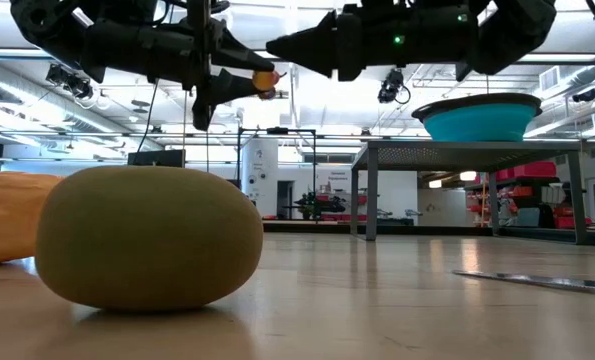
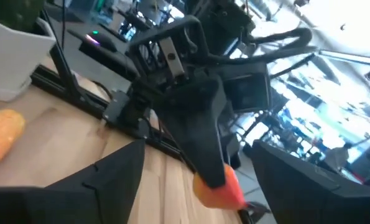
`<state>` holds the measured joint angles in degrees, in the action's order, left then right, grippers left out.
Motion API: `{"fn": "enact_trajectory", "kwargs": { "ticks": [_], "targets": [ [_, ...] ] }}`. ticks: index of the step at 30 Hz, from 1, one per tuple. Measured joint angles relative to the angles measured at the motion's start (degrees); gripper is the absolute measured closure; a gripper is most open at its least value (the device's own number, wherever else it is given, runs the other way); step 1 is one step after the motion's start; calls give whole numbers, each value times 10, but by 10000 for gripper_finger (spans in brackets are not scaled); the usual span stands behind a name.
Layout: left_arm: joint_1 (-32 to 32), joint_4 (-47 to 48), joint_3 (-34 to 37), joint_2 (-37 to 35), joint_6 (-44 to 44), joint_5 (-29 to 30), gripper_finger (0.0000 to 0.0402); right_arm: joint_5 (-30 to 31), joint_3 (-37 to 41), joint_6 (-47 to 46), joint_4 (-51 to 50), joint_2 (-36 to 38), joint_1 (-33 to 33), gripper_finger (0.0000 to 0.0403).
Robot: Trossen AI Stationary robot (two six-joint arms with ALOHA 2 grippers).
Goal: Pick & Place Fruit
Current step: Put the yellow peach into the blue strainer bowl on the shelf
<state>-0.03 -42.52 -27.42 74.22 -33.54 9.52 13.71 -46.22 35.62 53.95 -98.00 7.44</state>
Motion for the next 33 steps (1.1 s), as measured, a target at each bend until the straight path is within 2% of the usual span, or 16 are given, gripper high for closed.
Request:
{"fn": "enact_trajectory", "kwargs": {
  "ticks": [12,16,20,25,30,33],
  "targets": [
    [-14,-8,0,6,-1,-12,265,5,0,65,-9,0,0,95],
    [-19,-16,-11,49,-6,-9,265,-2,-1,51,-20,-2,0,95],
    [-19,-17,-49,106,-5,-43,265,1,-1,48,-46,-4,0,95],
    [-17,-12,-83,131,13,-62,265,1,-1,16,-100,-4,4,95],
    [-17,12,-93,132,24,-62,265,66,-1,13,-126,-4,10,95],
    [-17,14,-94,131,24,-62,265,73,-1,15,-122,-4,11,97]
  ]
}}
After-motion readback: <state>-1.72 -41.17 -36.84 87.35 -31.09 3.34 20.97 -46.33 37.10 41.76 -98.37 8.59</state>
